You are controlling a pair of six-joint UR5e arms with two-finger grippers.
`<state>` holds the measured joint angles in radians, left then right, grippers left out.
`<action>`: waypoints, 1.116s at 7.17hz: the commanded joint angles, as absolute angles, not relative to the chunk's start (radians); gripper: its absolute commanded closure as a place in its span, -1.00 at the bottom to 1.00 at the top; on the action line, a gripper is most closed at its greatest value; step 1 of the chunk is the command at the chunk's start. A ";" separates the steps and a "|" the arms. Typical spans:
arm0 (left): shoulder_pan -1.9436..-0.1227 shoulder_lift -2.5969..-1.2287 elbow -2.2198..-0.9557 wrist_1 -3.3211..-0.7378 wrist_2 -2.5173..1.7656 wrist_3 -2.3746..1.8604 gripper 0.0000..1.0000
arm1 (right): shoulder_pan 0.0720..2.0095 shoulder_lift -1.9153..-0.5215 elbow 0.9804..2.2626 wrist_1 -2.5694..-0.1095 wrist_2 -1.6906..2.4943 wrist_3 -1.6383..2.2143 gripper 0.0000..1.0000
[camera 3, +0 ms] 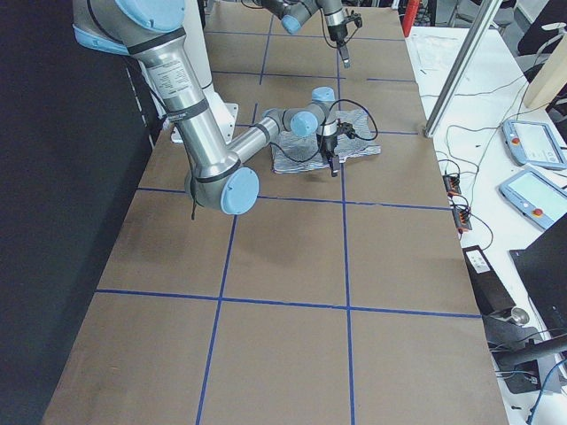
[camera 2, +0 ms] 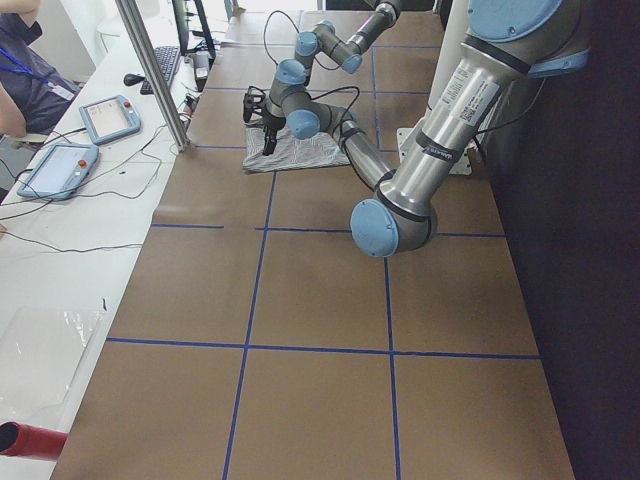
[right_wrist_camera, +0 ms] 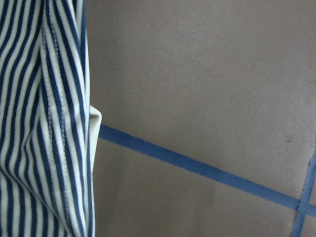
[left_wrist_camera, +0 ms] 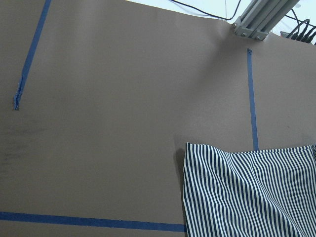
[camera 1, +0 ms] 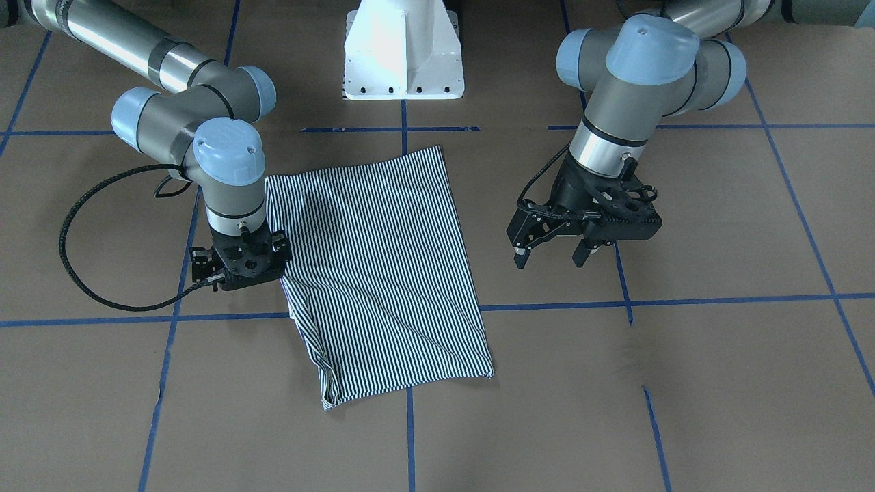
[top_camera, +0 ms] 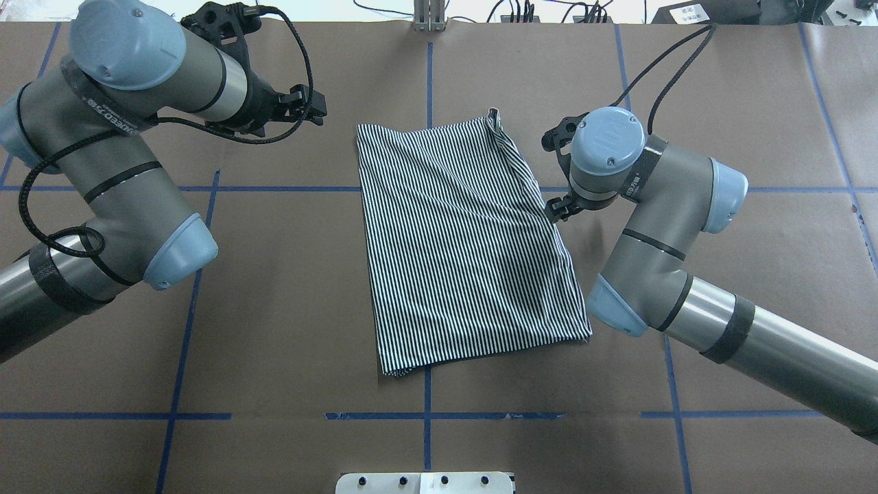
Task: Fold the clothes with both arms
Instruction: 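Move the right gripper to the shirt's far corner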
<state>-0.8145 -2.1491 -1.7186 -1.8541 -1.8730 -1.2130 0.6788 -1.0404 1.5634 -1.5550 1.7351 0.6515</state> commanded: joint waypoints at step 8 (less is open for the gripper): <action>-0.844 -2.149 -1.853 -1.836 -1.878 -1.213 -1.00 | 0.721 -0.655 1.167 -1.499 1.758 0.655 -1.00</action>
<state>-0.8418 -2.1479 -1.8401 -1.8378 -1.8737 -1.2121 0.7239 -0.6562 1.1838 -1.5017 1.7589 0.6567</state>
